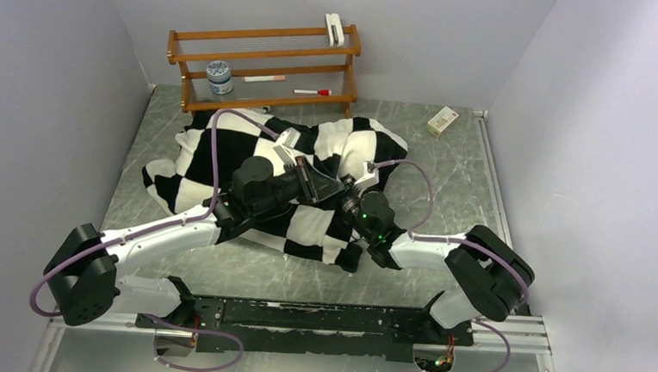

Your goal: Put the pillow into the pillowcase

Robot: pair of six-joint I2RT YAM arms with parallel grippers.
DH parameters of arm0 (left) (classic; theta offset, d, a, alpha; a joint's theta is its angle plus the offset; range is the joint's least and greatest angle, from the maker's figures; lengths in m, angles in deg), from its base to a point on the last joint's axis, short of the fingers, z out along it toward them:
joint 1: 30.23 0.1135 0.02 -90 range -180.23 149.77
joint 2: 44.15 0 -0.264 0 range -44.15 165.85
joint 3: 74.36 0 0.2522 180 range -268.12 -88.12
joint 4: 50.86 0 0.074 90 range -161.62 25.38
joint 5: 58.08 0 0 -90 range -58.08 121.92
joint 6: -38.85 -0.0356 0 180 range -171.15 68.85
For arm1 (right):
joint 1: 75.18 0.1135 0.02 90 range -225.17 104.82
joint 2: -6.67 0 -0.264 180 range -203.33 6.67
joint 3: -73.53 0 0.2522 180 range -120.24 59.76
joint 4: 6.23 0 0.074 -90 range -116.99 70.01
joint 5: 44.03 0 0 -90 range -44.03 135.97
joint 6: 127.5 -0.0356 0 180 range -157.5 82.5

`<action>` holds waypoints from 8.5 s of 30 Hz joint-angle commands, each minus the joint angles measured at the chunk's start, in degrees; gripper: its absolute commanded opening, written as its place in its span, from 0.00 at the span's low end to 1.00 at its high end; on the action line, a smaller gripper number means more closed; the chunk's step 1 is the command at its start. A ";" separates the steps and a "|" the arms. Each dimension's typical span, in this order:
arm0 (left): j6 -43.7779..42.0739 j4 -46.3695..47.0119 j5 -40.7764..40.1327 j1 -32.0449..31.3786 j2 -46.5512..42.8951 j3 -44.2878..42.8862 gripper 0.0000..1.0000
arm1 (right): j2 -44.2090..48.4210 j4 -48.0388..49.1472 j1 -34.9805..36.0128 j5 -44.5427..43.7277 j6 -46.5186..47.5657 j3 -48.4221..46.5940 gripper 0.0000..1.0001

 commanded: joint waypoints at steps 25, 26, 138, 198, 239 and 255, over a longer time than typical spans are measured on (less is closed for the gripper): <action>-30.25 -20.75 1.73 -2.22 4.61 -18.84 0.69 | 30.89 -50.50 -21.40 -4.90 22.27 -6.90 0.90; -31.56 -22.08 1.04 -2.34 4.46 -19.15 0.69 | 30.62 -50.30 -23.83 -2.33 22.70 -7.18 0.90; -60.72 -17.65 3.79 23.33 -11.78 -27.23 0.74 | -6.46 -42.81 -19.31 -13.15 -6.69 -68.43 0.00; -51.33 -26.33 -14.79 -0.68 6.63 -77.11 0.05 | 13.63 -37.83 -29.46 -28.46 14.99 -69.47 0.00; -38.98 -17.59 9.34 -1.15 -0.59 -53.51 0.05 | -12.88 -36.16 -36.58 38.25 12.65 -72.79 0.00; -30.56 -12.27 8.95 -10.71 8.57 -28.46 0.86 | -18.22 -77.50 -54.35 13.30 35.87 -61.46 0.68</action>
